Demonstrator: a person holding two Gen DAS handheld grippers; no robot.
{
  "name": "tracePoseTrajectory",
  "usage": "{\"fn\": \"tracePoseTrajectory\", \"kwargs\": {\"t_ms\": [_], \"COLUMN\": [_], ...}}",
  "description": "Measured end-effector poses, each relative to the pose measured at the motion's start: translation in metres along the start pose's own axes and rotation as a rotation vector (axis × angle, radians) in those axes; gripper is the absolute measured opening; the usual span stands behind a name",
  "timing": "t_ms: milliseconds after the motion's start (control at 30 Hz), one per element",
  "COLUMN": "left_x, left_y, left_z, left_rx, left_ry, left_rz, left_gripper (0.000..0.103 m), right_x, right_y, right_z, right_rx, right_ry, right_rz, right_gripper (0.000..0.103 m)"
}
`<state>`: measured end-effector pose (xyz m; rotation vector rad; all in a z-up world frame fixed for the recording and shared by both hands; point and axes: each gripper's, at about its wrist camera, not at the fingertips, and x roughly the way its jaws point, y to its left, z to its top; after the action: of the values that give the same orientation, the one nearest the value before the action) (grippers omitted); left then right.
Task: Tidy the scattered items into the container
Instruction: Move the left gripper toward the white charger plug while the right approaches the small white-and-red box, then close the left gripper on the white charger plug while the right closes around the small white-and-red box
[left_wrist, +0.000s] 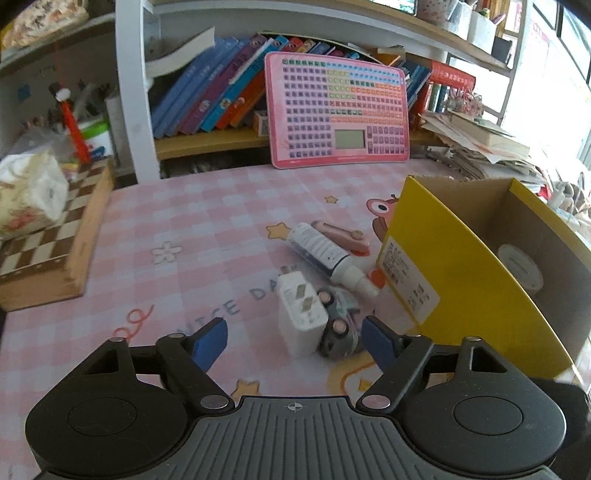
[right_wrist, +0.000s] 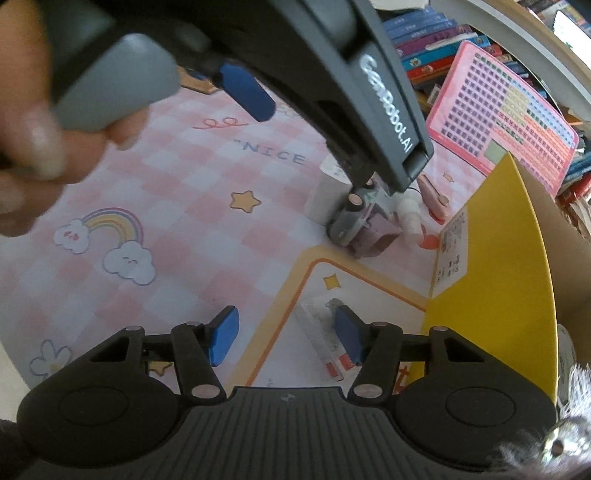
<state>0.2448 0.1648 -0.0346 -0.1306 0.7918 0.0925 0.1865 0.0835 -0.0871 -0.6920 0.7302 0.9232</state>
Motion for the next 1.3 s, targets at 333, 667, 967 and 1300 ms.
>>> {"fn": "tracePoseTrajectory", "kwargs": {"t_ms": [333,667,967,1300], "left_x": [0.041,0.05,0.046,0.02], "left_y": [0.001,0.003,0.011,0.026], "left_z": [0.008,-0.002,-0.005,-0.027], "left_rx": [-0.001,0.014,-0.019,-0.062], "left_ry": [0.048,0.11,0.113,0.125], "left_rz": [0.02,0.008,0.005,0.029], "left_gripper": [0.052,0.028,0.025,0.025], "right_x": [0.003,0.005,0.005,-0.007], "right_y": [-0.004,-0.003,-0.017,-0.004], "right_z": [0.0,-0.001,0.003,0.0], "right_rx": [-0.024,-0.004,0.072,0.025], "right_ry": [-0.01,-0.008,-0.004,-0.018], "right_rz": [-0.003,-0.009,0.041,0.159], "right_gripper": [0.056,0.057,0.046,0.032]}}
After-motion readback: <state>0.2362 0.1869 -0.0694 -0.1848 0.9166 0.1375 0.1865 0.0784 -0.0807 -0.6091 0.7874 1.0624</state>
